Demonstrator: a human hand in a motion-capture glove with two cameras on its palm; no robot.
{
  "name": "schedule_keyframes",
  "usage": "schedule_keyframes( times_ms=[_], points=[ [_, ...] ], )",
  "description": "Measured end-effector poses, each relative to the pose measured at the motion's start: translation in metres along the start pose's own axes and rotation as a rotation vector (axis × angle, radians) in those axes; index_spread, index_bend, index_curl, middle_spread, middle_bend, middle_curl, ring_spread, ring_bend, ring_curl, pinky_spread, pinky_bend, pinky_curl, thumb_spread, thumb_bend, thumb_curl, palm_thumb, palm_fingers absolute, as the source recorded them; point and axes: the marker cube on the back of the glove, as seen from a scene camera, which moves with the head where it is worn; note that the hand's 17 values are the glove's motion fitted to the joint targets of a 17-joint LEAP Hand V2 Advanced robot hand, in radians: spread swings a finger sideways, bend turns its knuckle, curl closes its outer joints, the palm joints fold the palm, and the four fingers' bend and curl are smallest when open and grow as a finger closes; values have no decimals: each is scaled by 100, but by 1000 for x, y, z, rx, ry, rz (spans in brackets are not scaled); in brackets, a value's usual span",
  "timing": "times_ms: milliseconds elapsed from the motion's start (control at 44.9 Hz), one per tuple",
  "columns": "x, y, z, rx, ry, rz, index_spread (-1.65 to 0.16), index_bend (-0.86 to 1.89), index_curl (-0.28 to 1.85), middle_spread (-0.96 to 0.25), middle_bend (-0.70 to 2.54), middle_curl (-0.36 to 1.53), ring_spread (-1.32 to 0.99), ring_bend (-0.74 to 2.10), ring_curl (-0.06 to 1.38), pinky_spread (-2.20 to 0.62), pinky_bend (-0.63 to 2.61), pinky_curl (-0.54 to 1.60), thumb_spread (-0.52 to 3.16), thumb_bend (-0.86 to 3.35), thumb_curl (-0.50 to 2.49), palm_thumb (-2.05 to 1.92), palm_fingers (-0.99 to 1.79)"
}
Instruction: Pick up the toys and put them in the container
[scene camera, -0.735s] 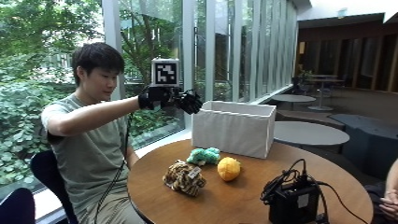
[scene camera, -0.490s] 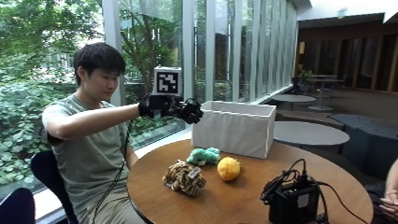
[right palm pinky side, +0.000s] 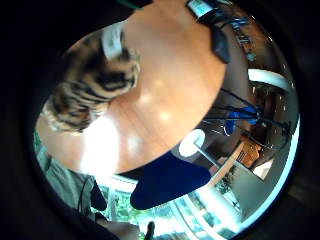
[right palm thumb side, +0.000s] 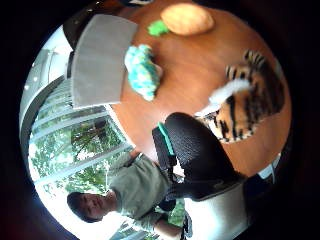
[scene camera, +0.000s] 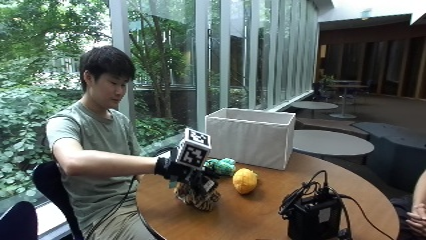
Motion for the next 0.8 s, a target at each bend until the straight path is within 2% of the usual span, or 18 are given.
schedule_keyframes(
  times_ms=[156, 312, 379, 468, 557, 624, 713, 802],
  points=[
    [19, -11, 41, -122, -60, 4, -29, 19, 21, -8, 7, 21, -6, 22, 13, 1, 76, 31, 128, 0, 16, 3, -33],
    [16, -14, 50, -125, -58, -22, -30, 24, 26, -7, 7, 18, -2, 6, 9, 5, 84, 33, 122, 1, 22, 9, -25],
    [17, -19, 51, -72, -37, -14, -30, 30, 29, -7, 12, 18, -1, 9, 7, 6, 88, 34, 122, 3, 25, 15, -12],
    [16, -26, 54, 48, -50, -6, -30, 41, 33, -9, 32, 24, -2, 16, 7, 3, 80, 31, 125, 5, 28, 21, 23],
    [13, -33, 57, 196, -77, -4, -29, 38, 32, -12, 65, 35, -11, 26, 9, -2, 67, 26, 127, 9, 32, 31, 54],
    [10, -37, 56, 269, -101, -3, -29, 43, 36, -14, 76, 39, -19, 41, 13, -8, 63, 26, 117, 15, 40, 46, 76],
    [6, -42, 52, 271, -93, 5, -29, 49, 41, -15, 83, 45, -28, 57, 19, -14, 67, 30, 108, 16, 46, 53, 87],
    [-3, -42, 39, 139, -79, -6, -29, 58, 48, -17, 90, 50, -34, 64, 23, -19, 72, 33, 99, 16, 50, 56, 89]
  ],
)
